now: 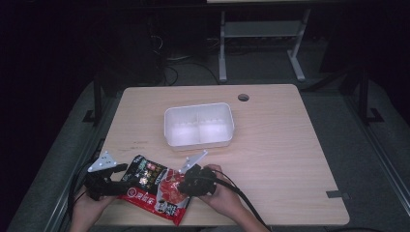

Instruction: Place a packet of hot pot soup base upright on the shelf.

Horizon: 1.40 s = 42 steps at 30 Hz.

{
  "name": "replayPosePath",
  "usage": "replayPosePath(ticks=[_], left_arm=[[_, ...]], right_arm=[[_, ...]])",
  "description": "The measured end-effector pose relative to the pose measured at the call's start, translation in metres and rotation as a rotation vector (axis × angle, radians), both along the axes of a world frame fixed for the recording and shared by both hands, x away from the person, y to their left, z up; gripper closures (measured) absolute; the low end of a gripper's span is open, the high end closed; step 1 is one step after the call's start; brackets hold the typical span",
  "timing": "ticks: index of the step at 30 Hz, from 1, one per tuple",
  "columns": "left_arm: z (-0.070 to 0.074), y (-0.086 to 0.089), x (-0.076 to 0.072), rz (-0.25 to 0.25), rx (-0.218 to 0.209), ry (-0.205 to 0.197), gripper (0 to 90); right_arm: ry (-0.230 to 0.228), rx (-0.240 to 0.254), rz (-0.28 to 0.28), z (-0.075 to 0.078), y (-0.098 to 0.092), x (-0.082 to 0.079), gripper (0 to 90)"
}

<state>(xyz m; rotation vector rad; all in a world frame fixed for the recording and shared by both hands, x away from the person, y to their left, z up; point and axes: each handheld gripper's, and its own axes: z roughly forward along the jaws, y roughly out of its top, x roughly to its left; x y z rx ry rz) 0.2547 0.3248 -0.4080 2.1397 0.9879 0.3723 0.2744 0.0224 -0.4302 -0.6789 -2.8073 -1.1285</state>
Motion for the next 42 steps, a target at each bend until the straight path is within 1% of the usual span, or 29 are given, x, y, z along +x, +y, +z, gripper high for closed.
replayPosePath(ticks=[1, 2, 3, 5, 7, 11, 12, 13, 14, 15, 16, 17, 18, 22, 24, 26, 27, 30, 33, 34, 35, 36, 37, 38, 39, 42], left_arm=[[-0.002, 0.007, 0.001, 0.023, -0.003, 0.008, 26.4], [-0.002, 0.007, 0.001, 0.023, -0.003, 0.008, 26.4], [-0.004, 0.013, 0.002, 0.04, -0.006, 0.017, 26.5], [-0.006, 0.018, 0.003, 0.056, -0.017, 0.035, 26.8], [-0.009, 0.024, 0.004, 0.074, -0.016, 0.054, 28.1], [-0.015, 0.03, 0.006, 0.09, -0.023, 0.088, 31.1], [-0.015, 0.03, 0.006, 0.09, -0.023, 0.088, 31.3], [-0.017, 0.031, 0.006, 0.095, -0.029, 0.102, 32.1], [-0.017, 0.031, 0.006, 0.095, -0.029, 0.102, 33.0], [-0.018, 0.034, 0.007, 0.103, -0.035, 0.118, 33.4], [-0.018, 0.034, 0.007, 0.103, -0.035, 0.118, 33.5], [-0.02, 0.035, 0.008, 0.113, -0.04, 0.135, 34.1], [-0.02, 0.035, 0.008, 0.113, -0.04, 0.135, 34.1], [-0.025, 0.036, 0.01, 0.125, -0.027, 0.167, 34.8], [-0.027, 0.037, 0.012, 0.137, -0.034, 0.185, 37.0], [-0.027, 0.038, 0.013, 0.144, -0.038, 0.191, 37.5], [-0.029, 0.041, 0.014, 0.155, -0.06, 0.211, 38.1], [-0.032, 0.044, 0.016, 0.147, -0.088, 0.242, 37.7], [-0.033, 0.045, 0.016, 0.143, -0.105, 0.26, 37.9], [-0.033, 0.045, 0.016, 0.143, -0.105, 0.26, 38.2], [-0.034, 0.045, 0.017, 0.146, -0.123, 0.279, 38.3], [-0.034, 0.045, 0.017, 0.146, -0.123, 0.279, 38.6], [-0.035, 0.047, 0.017, 0.144, -0.139, 0.293, 39.7], [-0.035, 0.047, 0.017, 0.144, -0.139, 0.293, 41.5], [-0.035, 0.047, 0.017, 0.139, -0.153, 0.299, 42.8], [-0.036, 0.045, 0.018, 0.124, -0.164, 0.31, 46.8]], right_arm=[[-0.007, -0.007, 0.008, 0.0, 0.003, -0.001, 80.3], [-0.01, -0.012, 0.014, 0.0, 0.006, -0.001, 80.3], [-0.011, -0.016, 0.018, -0.001, 0.008, -0.001, 80.3], [-0.013, -0.035, 0.024, -0.003, 0.011, -0.002, 80.5], [-0.022, -0.053, 0.026, -0.005, 0.012, -0.003, 81.2], [-0.038, -0.076, 0.039, -0.007, 0.015, -0.005, 81.3], [-0.038, -0.076, 0.039, -0.007, 0.015, -0.005, 81.3], [-0.037, -0.078, 0.04, -0.008, 0.016, -0.005, 81.3], [-0.036, -0.077, 0.042, -0.008, 0.016, -0.005, 81.3], [-0.031, -0.076, 0.041, -0.008, 0.015, -0.004, 81.3], [-0.031, -0.076, 0.041, -0.008, 0.015, -0.004, 81.3], [-0.035, -0.076, 0.042, -0.009, 0.016, -0.004, 81.3], [-0.034, -0.078, 0.041, -0.009, 0.016, -0.005, 81.3], [-0.037, -0.084, 0.04, -0.009, 0.017, -0.006, 81.3], [-0.04, -0.083, 0.041, -0.01, 0.017, -0.006, 81.3], [-0.044, -0.084, 0.042, -0.011, 0.017, -0.007, 81.3], [-0.044, -0.085, 0.042, -0.011, 0.017, -0.007, 81.3], [-0.048, -0.084, 0.044, -0.011, 0.018, -0.007, 81.3], [-0.052, -0.086, 0.045, -0.011, 0.018, -0.007, 81.3], [-0.052, -0.086, 0.045, -0.011, 0.018, -0.007, 81.3], [-0.054, -0.087, 0.045, -0.012, 0.018, -0.007, 81.3], [-0.054, -0.087, 0.045, -0.012, 0.018, -0.008, 81.3], [-0.056, -0.085, 0.044, -0.012, 0.018, -0.008, 81.3], [-0.056, -0.085, 0.044, -0.012, 0.018, -0.008, 81.3], [-0.059, -0.083, 0.045, -0.012, 0.017, -0.008, 81.2], [-0.059, -0.081, 0.045, -0.012, 0.018, -0.008, 81.2]])
